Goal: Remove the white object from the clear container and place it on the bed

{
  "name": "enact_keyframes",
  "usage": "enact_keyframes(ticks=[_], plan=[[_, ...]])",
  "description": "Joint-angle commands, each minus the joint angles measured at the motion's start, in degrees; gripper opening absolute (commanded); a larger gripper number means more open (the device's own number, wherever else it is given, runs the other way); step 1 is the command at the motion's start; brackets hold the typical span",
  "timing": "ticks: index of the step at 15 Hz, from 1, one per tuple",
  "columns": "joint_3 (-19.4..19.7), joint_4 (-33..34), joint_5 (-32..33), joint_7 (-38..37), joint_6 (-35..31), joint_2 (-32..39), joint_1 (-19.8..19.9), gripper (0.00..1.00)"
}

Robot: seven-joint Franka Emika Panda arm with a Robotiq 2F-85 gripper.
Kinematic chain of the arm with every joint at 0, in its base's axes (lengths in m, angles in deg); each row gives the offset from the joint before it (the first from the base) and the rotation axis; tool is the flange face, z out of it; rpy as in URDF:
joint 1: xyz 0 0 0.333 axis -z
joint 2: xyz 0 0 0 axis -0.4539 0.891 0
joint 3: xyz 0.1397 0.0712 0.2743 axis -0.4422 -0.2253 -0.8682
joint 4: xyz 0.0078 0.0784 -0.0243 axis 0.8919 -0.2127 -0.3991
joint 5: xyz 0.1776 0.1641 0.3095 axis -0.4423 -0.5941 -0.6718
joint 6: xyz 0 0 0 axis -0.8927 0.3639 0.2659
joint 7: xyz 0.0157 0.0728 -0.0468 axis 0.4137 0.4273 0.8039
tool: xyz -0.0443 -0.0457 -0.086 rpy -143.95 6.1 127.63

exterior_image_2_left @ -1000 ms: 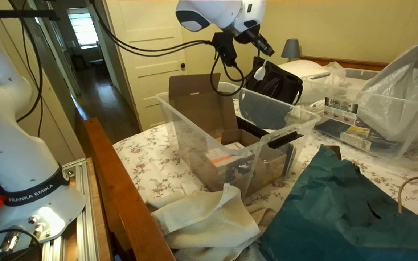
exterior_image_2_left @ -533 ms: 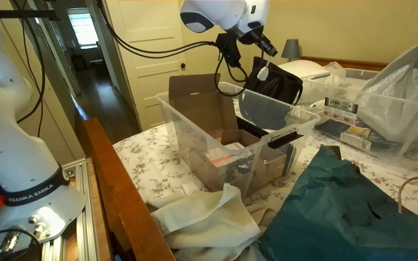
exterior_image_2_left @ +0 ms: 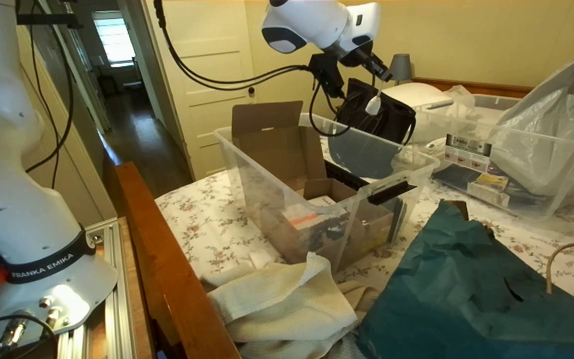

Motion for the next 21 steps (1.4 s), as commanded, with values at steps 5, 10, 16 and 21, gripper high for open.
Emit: enact_keyframes(ticks=[5,10,16,21], plan=[[0.8,9.9,5.9,2.4,-1.9,9.0,-2.3,0.04],[1.6,13.2,9.4,2.3,-2.2,13.3,-3.8,0.04],[4.1,15.1,10.7,1.5,-2.6,15.7,-6.0,0.64],[6.1,13.4,9.5,0.3,-3.1,13.9,-6.6,0.98]])
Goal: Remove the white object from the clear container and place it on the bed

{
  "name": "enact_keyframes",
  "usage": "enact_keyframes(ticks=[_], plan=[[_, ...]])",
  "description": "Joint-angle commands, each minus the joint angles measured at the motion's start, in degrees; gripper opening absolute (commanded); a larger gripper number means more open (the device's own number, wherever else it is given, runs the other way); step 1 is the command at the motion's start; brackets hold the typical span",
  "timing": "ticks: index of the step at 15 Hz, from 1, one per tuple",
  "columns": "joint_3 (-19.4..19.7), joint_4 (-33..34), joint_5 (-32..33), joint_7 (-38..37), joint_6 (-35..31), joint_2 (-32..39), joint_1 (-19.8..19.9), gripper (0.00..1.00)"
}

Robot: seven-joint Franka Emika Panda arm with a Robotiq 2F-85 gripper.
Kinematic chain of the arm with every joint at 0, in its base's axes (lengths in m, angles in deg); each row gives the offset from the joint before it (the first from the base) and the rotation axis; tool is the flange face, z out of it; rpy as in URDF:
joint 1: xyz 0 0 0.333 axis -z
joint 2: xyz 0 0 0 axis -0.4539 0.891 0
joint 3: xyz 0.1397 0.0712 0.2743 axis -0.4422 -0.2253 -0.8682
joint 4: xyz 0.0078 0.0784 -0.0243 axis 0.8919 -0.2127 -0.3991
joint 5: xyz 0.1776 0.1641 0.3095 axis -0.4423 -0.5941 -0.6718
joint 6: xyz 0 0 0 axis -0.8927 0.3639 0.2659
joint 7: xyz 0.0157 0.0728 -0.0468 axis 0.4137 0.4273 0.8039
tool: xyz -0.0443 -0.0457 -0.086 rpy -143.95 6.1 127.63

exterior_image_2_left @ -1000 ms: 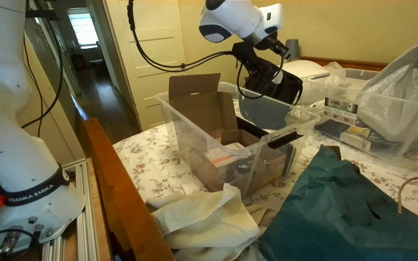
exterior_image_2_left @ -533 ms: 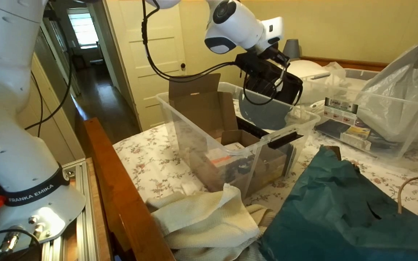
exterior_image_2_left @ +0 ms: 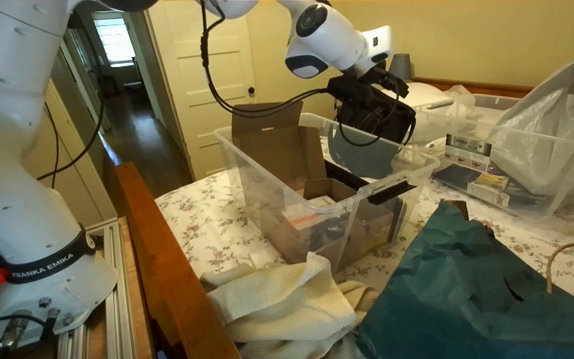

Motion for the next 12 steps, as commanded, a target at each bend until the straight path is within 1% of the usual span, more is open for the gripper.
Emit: enact_keyframes(ticks=[1,2,3,4,7,8,12], plan=[[3.6,-2.5,-0.3,-2.2,-0.8,-2.0,-2.1,1.0],[4.8,-3.7,-0.5,-2.4,-1.0,-2.8,-2.6,1.0],[6.8,-6.6,-0.4,-2.7,0.4,-4.6,-3.5,1.0],[7.4,-7.5,-0.6,-2.5,0.2,-5.4,-3.5,1.0],[11.2,-13.3,-0.3,-3.4,3.6,-8.9,-4.9,1.0],[12.3,-15.0,0.1,-3.6,5.3,-10.2,-5.3,1.0],[15.6,-21.7,3.4,-5.0,15.9,-16.0,-5.6,1.0]])
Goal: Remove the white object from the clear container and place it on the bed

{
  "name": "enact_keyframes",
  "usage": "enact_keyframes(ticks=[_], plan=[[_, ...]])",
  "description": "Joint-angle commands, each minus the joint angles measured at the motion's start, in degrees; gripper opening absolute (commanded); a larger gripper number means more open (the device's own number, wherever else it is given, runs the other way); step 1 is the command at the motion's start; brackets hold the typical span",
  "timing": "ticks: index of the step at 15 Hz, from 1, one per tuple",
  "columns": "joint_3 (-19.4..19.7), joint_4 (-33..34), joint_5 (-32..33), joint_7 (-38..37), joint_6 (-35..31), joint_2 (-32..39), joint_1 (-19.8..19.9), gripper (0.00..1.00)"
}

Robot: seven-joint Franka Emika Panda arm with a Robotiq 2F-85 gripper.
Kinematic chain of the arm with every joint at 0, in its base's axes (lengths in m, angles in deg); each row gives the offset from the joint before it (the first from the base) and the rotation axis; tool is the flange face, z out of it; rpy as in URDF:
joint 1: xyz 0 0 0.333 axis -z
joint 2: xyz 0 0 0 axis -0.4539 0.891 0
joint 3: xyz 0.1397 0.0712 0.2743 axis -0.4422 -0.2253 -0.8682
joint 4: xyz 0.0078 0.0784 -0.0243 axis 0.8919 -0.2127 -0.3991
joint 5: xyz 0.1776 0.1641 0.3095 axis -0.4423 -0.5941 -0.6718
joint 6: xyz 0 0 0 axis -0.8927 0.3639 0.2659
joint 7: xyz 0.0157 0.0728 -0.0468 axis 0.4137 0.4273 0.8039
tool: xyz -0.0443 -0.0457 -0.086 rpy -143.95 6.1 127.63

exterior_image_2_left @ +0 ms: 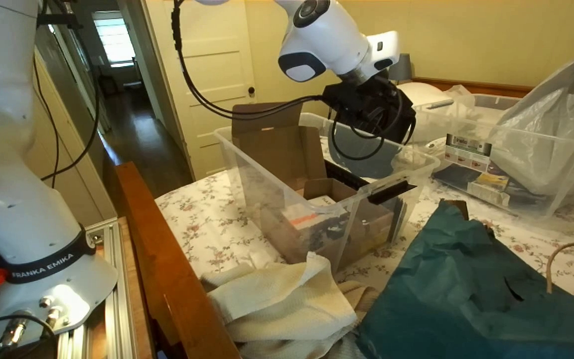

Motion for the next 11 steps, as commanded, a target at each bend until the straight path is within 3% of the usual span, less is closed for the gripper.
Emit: enact_keyframes(ticks=[1,6,7,11], plan=[[4.2,-8.9,5.3,-3.9,8.9,-7.6,-1.9,1.0],[11.0,-13.6,19.8,-11.8,16.6,-11.1,-5.6,1.0],[8.5,-10.2,14.6,-8.2,14.1,-8.1,-3.5,1.0],[8.9,-10.4,15.2,-8.7,14.4,-8.1,-3.6,1.0]])
